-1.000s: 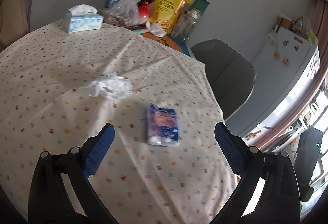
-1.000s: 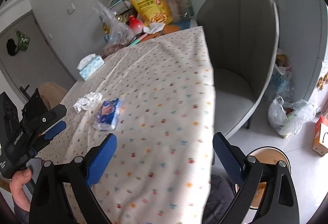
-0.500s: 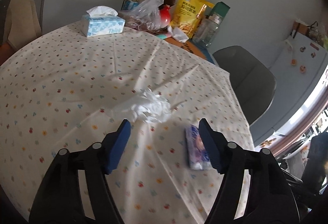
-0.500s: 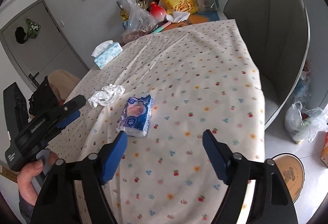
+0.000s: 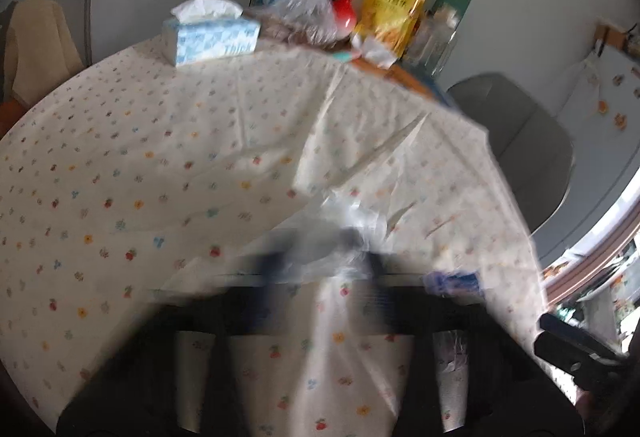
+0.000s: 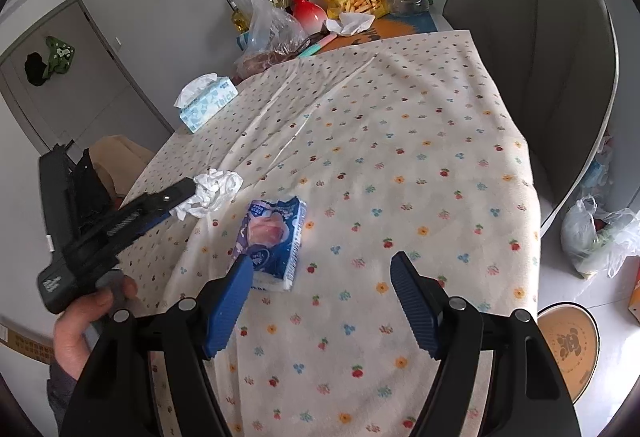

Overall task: Collect trash
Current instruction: 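Grasp the crumpled clear plastic bag with the left tool while the right tool grasps the blue-white wipes packet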

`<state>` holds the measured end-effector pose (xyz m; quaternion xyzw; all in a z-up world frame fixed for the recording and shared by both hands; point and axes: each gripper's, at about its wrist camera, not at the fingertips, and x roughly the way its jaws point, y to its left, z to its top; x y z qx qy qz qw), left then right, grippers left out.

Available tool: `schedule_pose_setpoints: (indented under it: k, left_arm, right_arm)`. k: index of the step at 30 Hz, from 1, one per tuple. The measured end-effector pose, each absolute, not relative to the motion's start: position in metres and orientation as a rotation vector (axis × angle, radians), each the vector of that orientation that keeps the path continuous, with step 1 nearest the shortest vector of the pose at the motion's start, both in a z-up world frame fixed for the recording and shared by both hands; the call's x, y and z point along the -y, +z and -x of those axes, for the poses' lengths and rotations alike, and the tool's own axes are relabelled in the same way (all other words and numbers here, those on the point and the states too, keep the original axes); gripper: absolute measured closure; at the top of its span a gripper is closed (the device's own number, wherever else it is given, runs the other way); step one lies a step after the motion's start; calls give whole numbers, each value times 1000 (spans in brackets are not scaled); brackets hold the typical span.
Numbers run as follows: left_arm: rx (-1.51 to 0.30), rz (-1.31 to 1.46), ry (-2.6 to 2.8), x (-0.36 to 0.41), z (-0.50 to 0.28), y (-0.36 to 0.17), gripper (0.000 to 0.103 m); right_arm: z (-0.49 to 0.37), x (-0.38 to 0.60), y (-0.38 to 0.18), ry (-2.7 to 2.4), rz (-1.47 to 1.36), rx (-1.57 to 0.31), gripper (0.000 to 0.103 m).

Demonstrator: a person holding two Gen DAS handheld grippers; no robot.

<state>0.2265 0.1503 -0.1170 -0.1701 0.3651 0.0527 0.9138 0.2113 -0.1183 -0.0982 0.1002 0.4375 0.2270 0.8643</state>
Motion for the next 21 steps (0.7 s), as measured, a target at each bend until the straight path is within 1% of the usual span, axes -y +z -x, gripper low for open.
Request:
schedule_pose_setpoints:
  k: [13,18,19,20,21]
  left_arm:
    - [-682,442,141,-173,-178,-103,99]
    - [-653,484,182,-174,-158,-104,99]
    - [-650,499,184,-172,-154,-106,99]
    - [-649,507,185,-171,-152,-107,99]
    - [-648,515,187,-169,-149,-109,99]
  right_arm:
    - [-229,56,-106,536,-128,-965,20]
    - [-228,35,-114,519,-72,-963,20]
    - [-229,33,-117,518,-65,-972,21]
    - [-230,31,-121,518,-57,-992,31]
    - [-229,29,-123,515,-38,-995,37]
